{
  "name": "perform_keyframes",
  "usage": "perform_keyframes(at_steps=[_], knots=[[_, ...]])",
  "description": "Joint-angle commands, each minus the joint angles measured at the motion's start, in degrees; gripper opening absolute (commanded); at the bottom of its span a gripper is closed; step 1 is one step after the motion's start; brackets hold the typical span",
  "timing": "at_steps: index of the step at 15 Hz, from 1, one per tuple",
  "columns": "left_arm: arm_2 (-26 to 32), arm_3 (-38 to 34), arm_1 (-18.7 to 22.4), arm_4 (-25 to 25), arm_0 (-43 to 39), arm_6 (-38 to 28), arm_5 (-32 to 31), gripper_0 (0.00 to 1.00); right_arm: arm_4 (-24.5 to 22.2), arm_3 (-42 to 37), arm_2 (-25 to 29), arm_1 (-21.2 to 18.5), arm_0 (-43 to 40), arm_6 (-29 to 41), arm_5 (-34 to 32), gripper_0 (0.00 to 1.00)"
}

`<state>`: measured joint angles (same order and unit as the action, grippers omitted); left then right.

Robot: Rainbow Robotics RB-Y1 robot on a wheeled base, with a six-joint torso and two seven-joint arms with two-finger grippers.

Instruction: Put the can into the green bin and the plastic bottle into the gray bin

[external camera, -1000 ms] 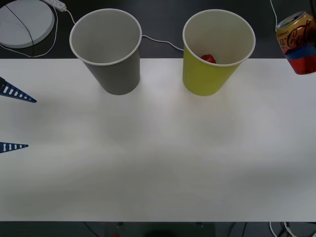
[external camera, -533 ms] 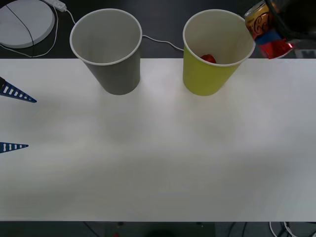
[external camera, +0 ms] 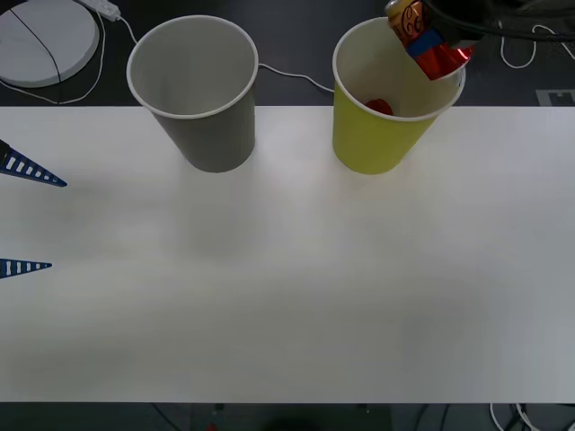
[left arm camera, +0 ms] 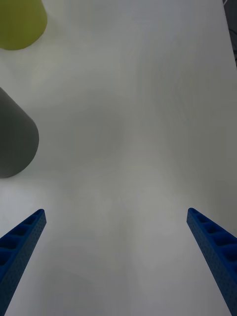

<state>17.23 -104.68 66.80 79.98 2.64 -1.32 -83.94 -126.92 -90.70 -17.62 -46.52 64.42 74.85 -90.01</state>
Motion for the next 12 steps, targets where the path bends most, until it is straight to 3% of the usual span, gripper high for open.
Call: perform_keyframes(at_steps=[1,5,6,7,9,12], knots=[[0.00,0.00,0.00,0.00,0.00,0.00,0.00,1.00,-0.61,4.22,-0.66,2.66,2.73,-1.98,0.01,0.00],[0.00,0.00,0.00,0.00,0.00,0.00,0.00,1.00,-2.46,4.92,-0.66,3.36,3.52,-2.86,0.01,0.00],[0.00,0.00,0.00,0.00,0.00,0.00,0.00,1.00,-2.81,4.92,-0.66,3.36,3.61,-2.86,0.01,0.08],[0.00,0.00,0.00,0.00,0.00,0.00,0.00,1.00,-2.90,4.92,-0.66,3.36,3.61,-3.04,0.01,0.32],[0.00,0.00,0.00,0.00,0.00,0.00,0.00,1.00,-2.81,4.92,-0.66,3.19,3.52,-4.88,0.01,1.00],[0.00,0.00,0.00,0.00,0.00,0.00,0.00,1.00,0.18,4.83,-0.66,0.99,3.52,-5.94,0.01,1.00]])
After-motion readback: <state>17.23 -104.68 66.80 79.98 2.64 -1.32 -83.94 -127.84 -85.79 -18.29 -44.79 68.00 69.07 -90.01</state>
